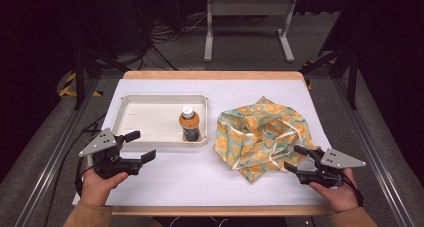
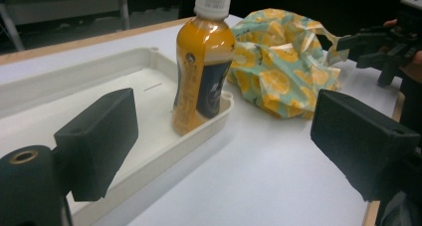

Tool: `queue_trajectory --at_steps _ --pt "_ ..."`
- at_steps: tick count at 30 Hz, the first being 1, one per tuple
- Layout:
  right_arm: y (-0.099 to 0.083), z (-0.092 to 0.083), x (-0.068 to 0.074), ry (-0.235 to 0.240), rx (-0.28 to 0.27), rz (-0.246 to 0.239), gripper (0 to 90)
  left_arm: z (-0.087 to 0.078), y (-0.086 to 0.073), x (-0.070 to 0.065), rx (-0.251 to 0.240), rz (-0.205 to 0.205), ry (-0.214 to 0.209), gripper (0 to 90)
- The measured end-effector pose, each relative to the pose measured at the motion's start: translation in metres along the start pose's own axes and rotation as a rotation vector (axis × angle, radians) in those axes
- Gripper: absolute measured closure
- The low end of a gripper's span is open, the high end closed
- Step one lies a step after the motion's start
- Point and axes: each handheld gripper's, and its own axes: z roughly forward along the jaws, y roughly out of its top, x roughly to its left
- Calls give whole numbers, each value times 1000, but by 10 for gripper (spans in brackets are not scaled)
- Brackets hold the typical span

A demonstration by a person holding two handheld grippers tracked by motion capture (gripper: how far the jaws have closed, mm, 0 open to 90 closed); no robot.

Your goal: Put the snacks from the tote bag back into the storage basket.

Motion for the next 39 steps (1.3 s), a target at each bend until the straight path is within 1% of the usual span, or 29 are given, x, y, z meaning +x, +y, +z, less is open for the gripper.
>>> queue_trajectory --at_steps 2,7,9,11,13,14,15,16,22,24,26,27,29,31,34,36,39 --pt "0 0 0 -3 3 12 310 1 -6 0 -11 -4 4 122" --pt "-1 -1 0 -1 0 18 309 3 -17 2 -11 -17 9 122" --pt "-1 -1 0 -2 5 23 309 4 -21 3 -17 -6 17 122" --pt "-1 -2 0 -1 6 28 309 6 -27 4 -36 -20 18 122" --pt "-2 -2 0 -2 3 28 309 7 -29 5 -38 -23 17 123" --pt "-2 -2 0 -3 3 28 309 9 -35 6 -33 -19 21 123" --pt "-2 -2 0 -4 1 28 309 10 -38 6 -28 -25 23 122" --pt "-2 -2 0 -5 0 27 309 10 -40 7 -26 -23 27 123" --pt "-3 0 0 0 9 34 309 15 -52 10 -18 -26 36 122" --pt "-3 0 0 0 9 34 309 18 -57 12 -2 -5 33 121" --pt "-3 1 0 3 9 35 309 20 -59 12 2 -2 33 119" --pt "-3 1 0 2 9 32 309 20 -60 12 2 8 32 117" --pt "-4 1 1 3 13 39 309 21 -62 13 -6 -4 26 115" --pt "-5 2 1 4 18 42 309 24 -66 13 3 -14 25 113" --pt "-5 3 1 6 21 42 309 28 -69 13 19 -7 31 113" --pt "-5 3 1 8 21 43 309 30 -70 13 33 -16 30 114" --pt "-6 4 0 8 26 45 309 32 -72 13 50 -13 36 116"
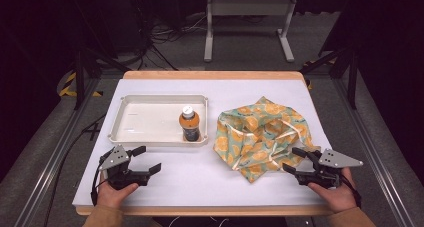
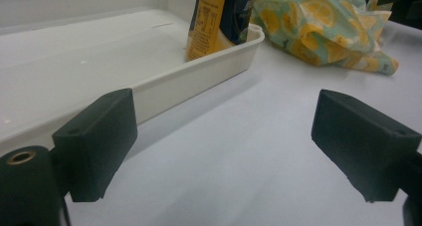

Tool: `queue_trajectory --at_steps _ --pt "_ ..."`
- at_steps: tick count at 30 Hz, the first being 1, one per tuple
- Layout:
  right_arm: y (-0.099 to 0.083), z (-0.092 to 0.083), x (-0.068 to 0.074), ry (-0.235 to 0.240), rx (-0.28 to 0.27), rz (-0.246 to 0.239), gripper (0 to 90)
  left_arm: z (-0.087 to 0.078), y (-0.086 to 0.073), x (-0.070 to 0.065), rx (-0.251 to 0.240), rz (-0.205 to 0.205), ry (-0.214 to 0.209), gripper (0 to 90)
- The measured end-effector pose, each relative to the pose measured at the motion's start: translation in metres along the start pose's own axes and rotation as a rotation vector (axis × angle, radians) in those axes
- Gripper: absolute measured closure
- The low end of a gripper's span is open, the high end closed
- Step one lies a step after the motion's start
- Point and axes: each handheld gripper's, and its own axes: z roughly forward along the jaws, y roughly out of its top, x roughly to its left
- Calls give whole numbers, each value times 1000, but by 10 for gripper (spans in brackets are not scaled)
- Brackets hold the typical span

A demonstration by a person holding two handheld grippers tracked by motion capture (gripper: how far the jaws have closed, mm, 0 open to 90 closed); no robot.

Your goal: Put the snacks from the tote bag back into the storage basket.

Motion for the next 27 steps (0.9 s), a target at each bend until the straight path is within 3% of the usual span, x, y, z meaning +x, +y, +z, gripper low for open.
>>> queue_trajectory --at_steps 13,17,27 --pt "-1 2 0 -15 14 8 277 6 0 1 55 -26 32 129" --pt "0 2 0 -24 21 12 261 9 1 -1 87 -1 47 124" --pt "0 3 0 -27 24 10 257 8 1 0 76 -9 48 120"
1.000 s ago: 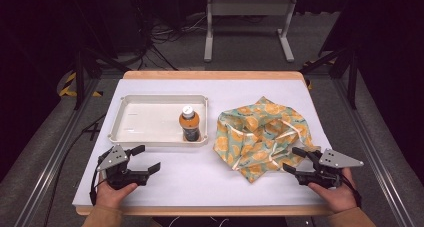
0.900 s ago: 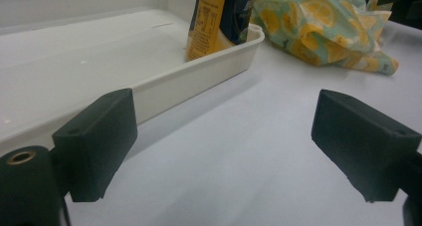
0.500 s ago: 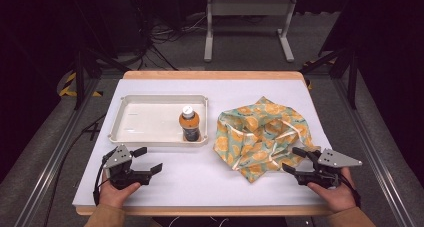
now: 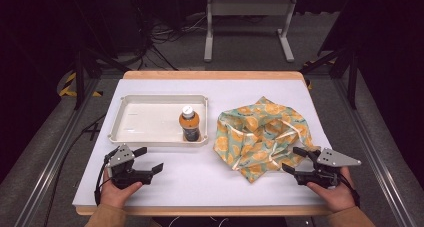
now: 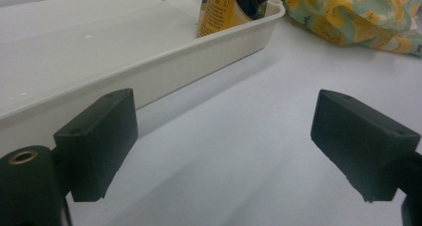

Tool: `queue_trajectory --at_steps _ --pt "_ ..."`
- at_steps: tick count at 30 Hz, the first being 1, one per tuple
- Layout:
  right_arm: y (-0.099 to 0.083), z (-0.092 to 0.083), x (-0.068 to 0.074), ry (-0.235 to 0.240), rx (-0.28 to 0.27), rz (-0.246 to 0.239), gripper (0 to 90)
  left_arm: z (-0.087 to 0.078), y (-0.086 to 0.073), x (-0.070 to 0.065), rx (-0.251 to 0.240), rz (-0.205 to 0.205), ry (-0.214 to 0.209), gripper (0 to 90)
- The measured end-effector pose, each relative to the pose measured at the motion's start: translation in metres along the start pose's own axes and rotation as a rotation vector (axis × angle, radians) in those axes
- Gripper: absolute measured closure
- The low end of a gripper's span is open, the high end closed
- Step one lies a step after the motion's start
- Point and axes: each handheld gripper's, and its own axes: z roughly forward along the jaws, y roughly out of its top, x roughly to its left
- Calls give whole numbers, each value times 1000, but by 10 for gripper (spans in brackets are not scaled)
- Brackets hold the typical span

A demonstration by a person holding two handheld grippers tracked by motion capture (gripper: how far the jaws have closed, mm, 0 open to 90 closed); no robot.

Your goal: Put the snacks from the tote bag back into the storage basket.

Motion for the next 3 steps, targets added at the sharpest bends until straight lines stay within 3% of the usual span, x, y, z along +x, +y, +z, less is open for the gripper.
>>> queue_trajectory --at_steps 3 --pt "0 0 0 0 1 0 257 -1 0 -1 -5 -1 2 120"
